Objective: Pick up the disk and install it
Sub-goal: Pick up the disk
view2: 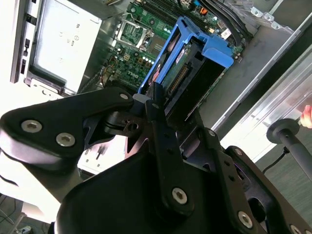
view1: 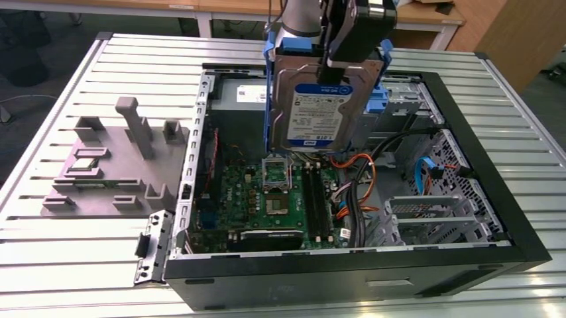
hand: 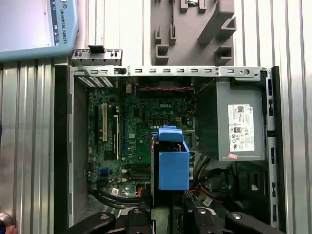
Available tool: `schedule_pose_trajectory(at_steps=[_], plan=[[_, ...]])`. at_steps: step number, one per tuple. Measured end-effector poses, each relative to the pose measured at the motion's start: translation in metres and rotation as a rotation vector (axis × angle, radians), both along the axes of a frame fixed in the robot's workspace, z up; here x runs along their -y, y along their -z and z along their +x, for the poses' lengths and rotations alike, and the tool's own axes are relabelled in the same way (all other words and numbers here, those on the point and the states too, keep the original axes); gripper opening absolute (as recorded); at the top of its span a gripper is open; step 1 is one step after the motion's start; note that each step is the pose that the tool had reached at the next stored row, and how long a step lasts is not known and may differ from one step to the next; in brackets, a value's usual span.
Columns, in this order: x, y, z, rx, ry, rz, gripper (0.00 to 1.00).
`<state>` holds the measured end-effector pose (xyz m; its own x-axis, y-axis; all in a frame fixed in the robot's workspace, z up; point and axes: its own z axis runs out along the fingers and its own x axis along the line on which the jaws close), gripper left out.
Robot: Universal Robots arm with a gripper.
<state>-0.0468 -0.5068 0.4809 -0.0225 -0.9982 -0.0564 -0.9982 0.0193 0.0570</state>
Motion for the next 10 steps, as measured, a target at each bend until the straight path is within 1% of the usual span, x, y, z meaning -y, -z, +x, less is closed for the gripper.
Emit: schedule_pose_trajectory(at_steps=[6,10], plan=[[0.0081,0.0001,0.0002,0.0000,0.000,0.0001,0.35],[0.0107,0.0002,0.0002,0.0001,0.000,0.0001,0.35]])
